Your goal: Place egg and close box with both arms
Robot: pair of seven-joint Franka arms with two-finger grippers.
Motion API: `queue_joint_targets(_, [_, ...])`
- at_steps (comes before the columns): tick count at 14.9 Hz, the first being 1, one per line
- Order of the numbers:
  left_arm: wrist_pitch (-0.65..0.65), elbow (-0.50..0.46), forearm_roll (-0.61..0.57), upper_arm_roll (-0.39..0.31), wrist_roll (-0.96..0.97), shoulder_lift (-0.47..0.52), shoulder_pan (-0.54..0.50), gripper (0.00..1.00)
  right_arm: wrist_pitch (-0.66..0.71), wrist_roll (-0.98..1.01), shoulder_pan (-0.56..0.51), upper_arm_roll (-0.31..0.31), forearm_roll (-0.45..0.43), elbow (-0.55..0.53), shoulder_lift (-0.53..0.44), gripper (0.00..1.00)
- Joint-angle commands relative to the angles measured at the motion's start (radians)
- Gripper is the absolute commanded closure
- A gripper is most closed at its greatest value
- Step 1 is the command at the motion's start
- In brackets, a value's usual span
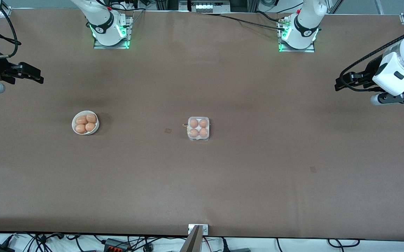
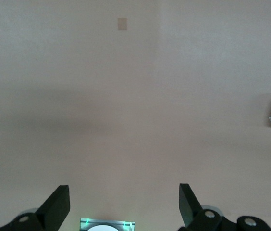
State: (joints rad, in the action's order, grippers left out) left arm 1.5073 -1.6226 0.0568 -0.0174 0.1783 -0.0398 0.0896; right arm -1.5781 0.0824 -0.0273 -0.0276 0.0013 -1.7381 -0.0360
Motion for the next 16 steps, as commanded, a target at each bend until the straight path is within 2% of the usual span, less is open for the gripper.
queue_joint_targets(1, [0.025, -0.033, -0.025, 0.027, -0.036, 0.028, -0.011, 0.00, 0.020, -0.007, -0.011, 0.008, 0.016, 0.017, 0.004, 0.00])
queue_joint_targets(5, [0.050, -0.025, -0.023, 0.024, -0.140, 0.017, -0.025, 0.00, 0.021, -0.007, -0.010, 0.008, 0.016, 0.017, 0.002, 0.00])
queue_joint_targets(16, [0.041, -0.017, -0.015, 0.014, -0.148, 0.000, -0.033, 0.00, 0.021, -0.007, -0.008, 0.008, 0.016, 0.017, 0.002, 0.00])
